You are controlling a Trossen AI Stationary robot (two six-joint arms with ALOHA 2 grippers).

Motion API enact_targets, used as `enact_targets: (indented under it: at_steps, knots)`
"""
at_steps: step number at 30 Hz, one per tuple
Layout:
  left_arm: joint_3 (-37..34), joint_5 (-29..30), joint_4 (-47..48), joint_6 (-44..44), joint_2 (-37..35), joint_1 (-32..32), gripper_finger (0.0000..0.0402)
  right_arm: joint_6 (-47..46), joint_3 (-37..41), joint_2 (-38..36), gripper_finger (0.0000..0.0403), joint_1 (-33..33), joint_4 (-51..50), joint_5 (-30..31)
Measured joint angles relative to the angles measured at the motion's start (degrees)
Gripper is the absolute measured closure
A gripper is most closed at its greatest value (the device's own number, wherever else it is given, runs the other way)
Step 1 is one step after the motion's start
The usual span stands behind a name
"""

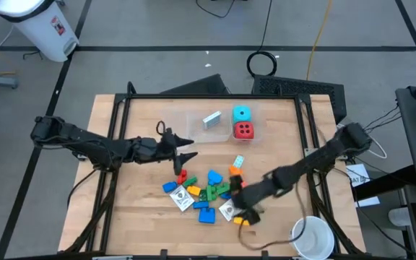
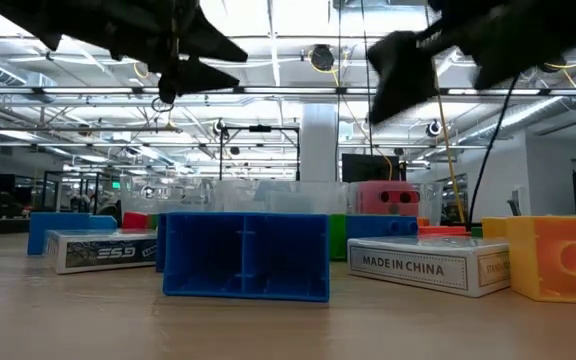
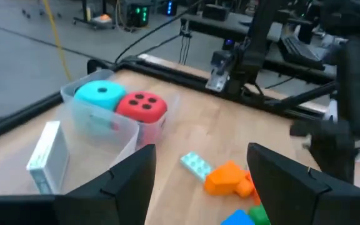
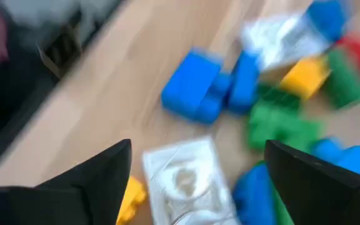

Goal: Pick & Place Toys
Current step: Put the brown deck of cards into the middle transparent bin

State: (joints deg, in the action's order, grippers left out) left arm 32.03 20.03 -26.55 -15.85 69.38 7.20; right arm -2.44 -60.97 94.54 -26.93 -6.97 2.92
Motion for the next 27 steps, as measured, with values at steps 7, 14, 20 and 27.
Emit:
enact_targets:
  at_steps: [7, 14, 20, 27]
  knots:
    - [0.1, -0.9, -0.2, -3.0, 1.1, 0.6, 0.0144, 6.1, -6.8, 11.2, 0.0063, -0.5, -5.2, -1.1]
    - [0.1, -0.6, 0.2, -2.3, 1.2, 0.8, 0.0144, 5.9, -6.9, 12.4, 0.0064, 3.1, -12.1, -2.2]
    - [0.1, -0.4, 0.1, -1.5, 1.2, 0.8, 0.0144, 6.4, -6.9, 12.3, 0.0064, 4.5, -19.0, -4.9]
    - [0.1, -0.4, -0.2, 0.0, 1.2, 0.7, 0.0144, 11.3, -6.6, 8.0, 0.0064, 4.4, -22.4, 0.2]
